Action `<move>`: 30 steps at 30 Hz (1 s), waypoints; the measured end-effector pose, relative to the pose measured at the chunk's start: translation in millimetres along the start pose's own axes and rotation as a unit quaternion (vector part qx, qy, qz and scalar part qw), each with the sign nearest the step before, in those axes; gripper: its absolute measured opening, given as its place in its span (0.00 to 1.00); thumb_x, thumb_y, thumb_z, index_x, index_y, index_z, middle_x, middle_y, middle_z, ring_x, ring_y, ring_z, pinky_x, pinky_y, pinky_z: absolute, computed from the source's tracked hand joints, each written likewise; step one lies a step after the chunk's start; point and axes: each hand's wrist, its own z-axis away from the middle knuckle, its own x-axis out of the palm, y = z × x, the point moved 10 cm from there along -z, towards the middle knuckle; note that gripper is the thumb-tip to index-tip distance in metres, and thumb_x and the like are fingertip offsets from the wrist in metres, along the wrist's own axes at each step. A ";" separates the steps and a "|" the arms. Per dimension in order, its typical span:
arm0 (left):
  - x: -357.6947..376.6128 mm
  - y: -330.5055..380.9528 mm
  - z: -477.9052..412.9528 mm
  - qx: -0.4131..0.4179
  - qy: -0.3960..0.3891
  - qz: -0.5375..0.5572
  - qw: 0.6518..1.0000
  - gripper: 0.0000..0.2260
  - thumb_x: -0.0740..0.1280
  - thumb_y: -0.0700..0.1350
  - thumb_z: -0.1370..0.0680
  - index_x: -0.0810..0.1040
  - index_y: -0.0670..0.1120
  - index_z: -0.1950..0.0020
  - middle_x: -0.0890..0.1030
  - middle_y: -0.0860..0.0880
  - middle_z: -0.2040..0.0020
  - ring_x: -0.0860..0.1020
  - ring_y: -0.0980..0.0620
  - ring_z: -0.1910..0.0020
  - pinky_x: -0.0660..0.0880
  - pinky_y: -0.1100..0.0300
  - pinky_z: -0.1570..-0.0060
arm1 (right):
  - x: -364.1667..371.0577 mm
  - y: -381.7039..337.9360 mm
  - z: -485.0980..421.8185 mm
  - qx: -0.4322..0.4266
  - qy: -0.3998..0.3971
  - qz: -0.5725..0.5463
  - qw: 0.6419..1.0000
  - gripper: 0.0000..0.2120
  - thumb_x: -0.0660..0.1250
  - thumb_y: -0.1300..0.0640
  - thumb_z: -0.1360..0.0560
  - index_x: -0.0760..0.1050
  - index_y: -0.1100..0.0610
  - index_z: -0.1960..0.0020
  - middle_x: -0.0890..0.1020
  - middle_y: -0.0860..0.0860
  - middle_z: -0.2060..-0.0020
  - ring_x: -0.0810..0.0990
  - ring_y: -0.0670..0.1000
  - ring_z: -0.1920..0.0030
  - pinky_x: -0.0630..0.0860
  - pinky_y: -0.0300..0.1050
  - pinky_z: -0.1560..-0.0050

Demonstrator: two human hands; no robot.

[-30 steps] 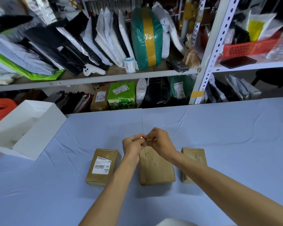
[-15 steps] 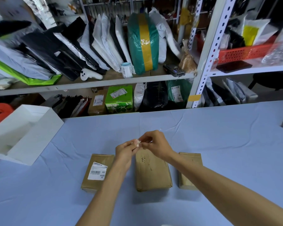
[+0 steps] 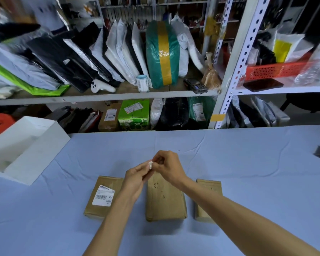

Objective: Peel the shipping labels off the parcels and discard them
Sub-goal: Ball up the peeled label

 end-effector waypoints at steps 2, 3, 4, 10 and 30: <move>-3.0 3.3 4.1 0.020 0.024 -0.008 0.999 0.09 0.62 0.31 0.22 0.80 0.35 0.45 0.85 0.46 0.55 0.84 0.54 0.54 0.80 0.66 0.55 | 2.0 -4.3 0.3 -0.009 -0.002 0.008 1.000 0.02 0.72 0.60 0.32 0.79 0.57 0.60 0.78 0.46 0.70 0.76 0.43 0.69 0.73 0.37 0.66; -4.2 4.7 6.2 0.031 0.036 -0.005 0.999 0.08 0.62 0.31 0.22 0.80 0.35 0.46 0.85 0.46 0.56 0.84 0.54 0.55 0.80 0.67 0.56 | 2.6 -7.3 0.1 -0.015 -0.002 0.012 1.000 0.02 0.72 0.60 0.32 0.79 0.57 0.60 0.77 0.45 0.71 0.74 0.42 0.69 0.71 0.36 0.67; -6.5 6.0 8.5 0.042 0.053 0.005 0.998 0.08 0.64 0.31 0.23 0.80 0.35 0.47 0.85 0.45 0.57 0.84 0.53 0.56 0.80 0.66 0.57 | 3.1 -10.1 0.1 -0.021 -0.002 0.016 1.000 0.03 0.72 0.60 0.32 0.78 0.57 0.61 0.76 0.44 0.72 0.73 0.41 0.70 0.69 0.34 0.67; -19.1 16.1 17.7 0.071 0.156 0.021 0.985 0.04 0.69 0.29 0.27 0.80 0.33 0.53 0.83 0.41 0.60 0.84 0.51 0.66 0.82 0.64 0.60 | 1.7 -14.7 5.6 -0.046 0.010 0.009 0.999 0.02 0.70 0.63 0.28 0.82 0.60 0.57 0.82 0.50 0.67 0.80 0.46 0.66 0.76 0.40 0.61; -37.8 31.3 20.0 0.087 0.130 -0.046 0.987 0.03 0.71 0.31 0.28 0.81 0.37 0.56 0.85 0.45 0.62 0.85 0.50 0.62 0.81 0.63 0.61 | 23.5 -43.6 -0.5 -0.097 -0.068 0.073 0.990 0.06 0.70 0.60 0.27 0.84 0.61 0.58 0.84 0.53 0.65 0.81 0.48 0.64 0.77 0.41 0.61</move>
